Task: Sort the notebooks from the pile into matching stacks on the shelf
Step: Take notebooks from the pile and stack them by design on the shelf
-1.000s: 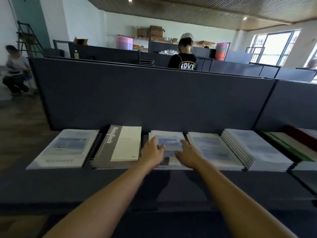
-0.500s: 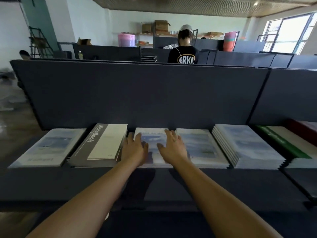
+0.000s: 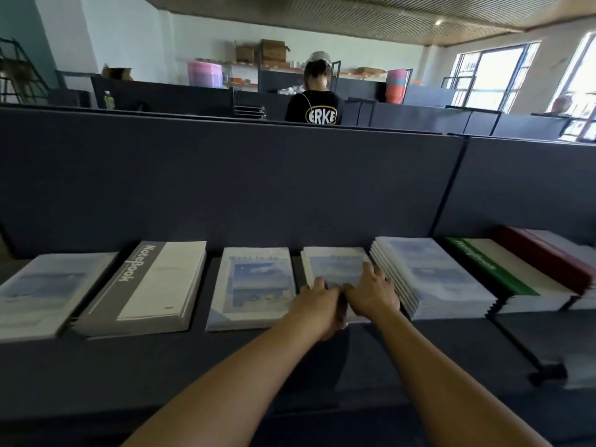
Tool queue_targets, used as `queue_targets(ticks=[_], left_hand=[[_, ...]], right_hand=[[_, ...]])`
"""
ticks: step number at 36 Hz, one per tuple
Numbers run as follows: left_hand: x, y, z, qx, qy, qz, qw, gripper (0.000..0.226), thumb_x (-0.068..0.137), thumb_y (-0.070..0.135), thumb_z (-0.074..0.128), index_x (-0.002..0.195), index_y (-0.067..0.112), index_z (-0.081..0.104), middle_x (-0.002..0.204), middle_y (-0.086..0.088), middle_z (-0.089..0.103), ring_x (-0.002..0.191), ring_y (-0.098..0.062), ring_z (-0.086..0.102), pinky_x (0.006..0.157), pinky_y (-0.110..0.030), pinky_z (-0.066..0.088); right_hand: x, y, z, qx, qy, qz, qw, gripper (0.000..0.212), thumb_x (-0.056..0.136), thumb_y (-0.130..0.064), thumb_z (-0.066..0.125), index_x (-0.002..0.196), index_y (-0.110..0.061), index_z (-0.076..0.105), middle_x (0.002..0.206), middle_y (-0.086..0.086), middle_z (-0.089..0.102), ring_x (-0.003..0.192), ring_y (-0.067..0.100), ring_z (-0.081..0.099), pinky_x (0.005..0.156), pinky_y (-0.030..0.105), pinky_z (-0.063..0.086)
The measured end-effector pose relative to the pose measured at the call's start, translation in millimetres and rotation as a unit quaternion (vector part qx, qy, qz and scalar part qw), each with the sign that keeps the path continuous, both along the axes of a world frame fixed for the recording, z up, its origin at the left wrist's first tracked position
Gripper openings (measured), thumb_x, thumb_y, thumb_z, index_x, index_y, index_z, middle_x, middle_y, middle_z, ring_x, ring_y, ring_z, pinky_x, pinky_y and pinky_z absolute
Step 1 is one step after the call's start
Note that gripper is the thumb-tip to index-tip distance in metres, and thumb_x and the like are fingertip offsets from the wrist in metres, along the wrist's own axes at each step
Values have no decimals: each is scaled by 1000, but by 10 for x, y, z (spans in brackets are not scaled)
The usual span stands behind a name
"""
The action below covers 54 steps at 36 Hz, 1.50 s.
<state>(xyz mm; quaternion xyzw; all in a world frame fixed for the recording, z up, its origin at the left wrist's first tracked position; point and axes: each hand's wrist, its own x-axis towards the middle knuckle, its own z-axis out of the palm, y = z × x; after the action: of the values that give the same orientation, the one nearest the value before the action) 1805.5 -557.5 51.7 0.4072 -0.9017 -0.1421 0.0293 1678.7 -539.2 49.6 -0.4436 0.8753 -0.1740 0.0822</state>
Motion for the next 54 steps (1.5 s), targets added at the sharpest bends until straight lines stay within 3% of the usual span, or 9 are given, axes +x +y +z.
queue_targets(ticks=[8, 15, 23, 29, 34, 40, 47, 51, 54], left_hand=[[-119, -16, 95, -101, -59, -13, 993, 74, 85, 62, 55, 143, 22, 33, 144, -9, 34, 133, -31, 30, 105, -41, 32], [-629, 169, 250, 23, 195, 17, 980, 64, 96, 47, 48, 149, 20, 25, 155, -7, 22, 138, -28, 28, 113, -41, 28], [-1608, 553, 234, 173, 361, 95, 911, 56, 101, 36, 41, 150, 13, 25, 156, -8, 25, 139, -23, 31, 112, -31, 26], [-1973, 458, 69, 145, 283, 191, 929, 55, 101, 31, 41, 151, 20, 23, 157, -10, 19, 137, -34, 32, 109, -45, 34], [-1999, 422, 12, 149, 273, 248, 917, 35, 91, 11, 48, 125, 18, 45, 136, -13, 40, 108, -32, 51, 76, -33, 46], [-2003, 293, -49, 146, 241, 263, 923, 19, 85, 13, 52, 103, 18, 47, 121, -17, 52, 101, -32, 56, 84, -40, 51], [-2098, 503, 292, -40, 184, 225, 956, 58, 99, 32, 45, 150, 18, 20, 159, -13, 9, 144, -32, 13, 116, -40, 18], [-2356, 638, 332, -65, 194, 132, 970, 53, 99, 26, 46, 148, 20, 28, 160, -7, 14, 145, -25, 14, 116, -36, 20], [-2613, 736, 302, -80, 176, 42, 980, 47, 99, 31, 45, 144, 20, 37, 155, -3, 27, 140, -23, 24, 112, -36, 26]], right_hand=[[-88, 89, 85, -76, 14, 7, 997, 58, 91, -39, 51, 143, -18, 34, 140, 7, 46, 126, 29, 44, 97, 39, 40], [-789, 487, 425, -275, 66, -94, 955, 34, 93, -23, 49, 127, -20, 53, 129, -1, 55, 123, 23, 42, 100, 38, 30], [-1834, 732, 400, -122, 7, -21, 992, 42, 95, -18, 44, 136, -10, 45, 136, 13, 50, 121, 32, 48, 92, 36, 42], [-2057, 626, 249, 0, -19, 98, 995, 57, 98, -26, 43, 149, -13, 23, 144, 15, 40, 122, 34, 48, 87, 34, 42], [-2084, 564, 181, -50, -158, 72, 984, 57, 92, -29, 49, 142, -7, 32, 128, 17, 54, 109, 36, 55, 81, 35, 45], [-2065, 564, 172, -52, -200, 49, 977, 62, 87, -19, 50, 144, -4, 29, 127, 14, 53, 106, 32, 57, 76, 30, 45], [-2100, 666, 528, -118, -2, 72, 990, 40, 94, -21, 46, 134, -14, 48, 129, 7, 56, 111, 28, 55, 72, 29, 39], [-2392, 801, 563, -187, 59, 18, 980, 42, 94, -24, 45, 136, -20, 46, 136, 2, 50, 124, 25, 44, 97, 36, 36], [-2724, 957, 459, -150, 50, -51, 986, 42, 96, -27, 45, 136, -17, 44, 137, 6, 49, 126, 28, 40, 98, 40, 36]])
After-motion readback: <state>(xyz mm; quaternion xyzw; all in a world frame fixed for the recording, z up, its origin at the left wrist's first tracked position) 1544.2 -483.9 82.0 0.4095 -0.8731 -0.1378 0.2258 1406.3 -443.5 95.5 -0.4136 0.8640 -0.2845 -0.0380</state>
